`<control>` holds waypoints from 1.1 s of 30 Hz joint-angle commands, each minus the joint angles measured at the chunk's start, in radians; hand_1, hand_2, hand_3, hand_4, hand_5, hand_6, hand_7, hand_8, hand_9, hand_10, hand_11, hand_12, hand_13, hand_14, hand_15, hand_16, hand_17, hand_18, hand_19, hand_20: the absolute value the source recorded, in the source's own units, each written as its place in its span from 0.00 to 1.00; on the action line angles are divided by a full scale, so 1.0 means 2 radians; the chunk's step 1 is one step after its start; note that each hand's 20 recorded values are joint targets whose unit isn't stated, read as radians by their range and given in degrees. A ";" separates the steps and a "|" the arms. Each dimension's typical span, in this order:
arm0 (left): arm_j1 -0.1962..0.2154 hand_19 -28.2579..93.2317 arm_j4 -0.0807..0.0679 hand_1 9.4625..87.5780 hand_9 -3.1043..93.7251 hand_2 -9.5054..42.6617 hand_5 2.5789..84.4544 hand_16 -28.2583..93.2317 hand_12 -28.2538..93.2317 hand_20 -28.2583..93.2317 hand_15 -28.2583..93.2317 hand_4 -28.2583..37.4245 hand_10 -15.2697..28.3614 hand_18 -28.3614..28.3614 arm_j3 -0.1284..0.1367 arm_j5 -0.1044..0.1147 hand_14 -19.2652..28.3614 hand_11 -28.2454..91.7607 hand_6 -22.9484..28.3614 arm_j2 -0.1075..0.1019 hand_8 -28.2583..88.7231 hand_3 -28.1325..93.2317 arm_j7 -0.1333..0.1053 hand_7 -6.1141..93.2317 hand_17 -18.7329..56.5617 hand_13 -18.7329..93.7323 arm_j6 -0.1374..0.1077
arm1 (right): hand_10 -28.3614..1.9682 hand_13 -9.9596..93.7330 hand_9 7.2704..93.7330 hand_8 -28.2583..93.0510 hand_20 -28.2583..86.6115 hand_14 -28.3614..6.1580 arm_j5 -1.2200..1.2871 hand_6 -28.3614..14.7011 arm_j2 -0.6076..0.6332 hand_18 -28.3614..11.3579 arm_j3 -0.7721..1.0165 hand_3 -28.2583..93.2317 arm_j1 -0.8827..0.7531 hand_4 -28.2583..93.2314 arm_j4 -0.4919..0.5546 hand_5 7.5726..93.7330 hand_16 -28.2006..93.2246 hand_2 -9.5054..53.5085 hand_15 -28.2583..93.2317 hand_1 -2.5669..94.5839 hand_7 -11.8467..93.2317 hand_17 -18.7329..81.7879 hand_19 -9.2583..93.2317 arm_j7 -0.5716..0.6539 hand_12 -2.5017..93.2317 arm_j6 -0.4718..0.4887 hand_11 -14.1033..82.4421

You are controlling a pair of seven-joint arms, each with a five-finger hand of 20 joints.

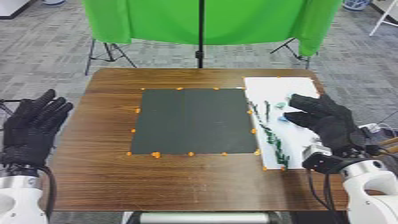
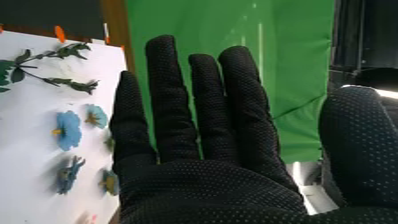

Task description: Arrange flowers

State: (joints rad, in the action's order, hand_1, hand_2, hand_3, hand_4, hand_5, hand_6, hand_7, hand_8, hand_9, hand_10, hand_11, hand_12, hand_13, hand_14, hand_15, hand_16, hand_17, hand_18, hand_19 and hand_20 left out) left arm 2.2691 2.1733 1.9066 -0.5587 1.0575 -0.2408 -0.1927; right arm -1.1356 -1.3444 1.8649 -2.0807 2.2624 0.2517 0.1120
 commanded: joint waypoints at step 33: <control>0.017 0.46 0.000 0.24 0.46 0.37 0.52 0.22 0.32 0.32 0.40 0.00 0.69 0.73 -0.018 0.046 0.72 0.35 0.62 0.008 0.18 0.78 -0.003 0.12 0.18 0.47 -0.004 | 0.45 0.63 0.63 0.13 0.55 0.45 -0.776 0.60 0.109 0.19 -0.182 0.64 0.047 0.00 -0.102 0.65 0.47 0.00 0.83 0.50 0.26 0.41 0.77 0.103 0.30 -0.015 0.56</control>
State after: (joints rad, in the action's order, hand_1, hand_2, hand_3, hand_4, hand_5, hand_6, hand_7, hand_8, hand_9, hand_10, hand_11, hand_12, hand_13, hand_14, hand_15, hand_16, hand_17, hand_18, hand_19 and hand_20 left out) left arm 2.2893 2.1791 1.8857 -0.5157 1.0681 -0.2404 -0.1994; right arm -2.5601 -1.1482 1.5350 -2.0363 2.1089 0.4613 0.0458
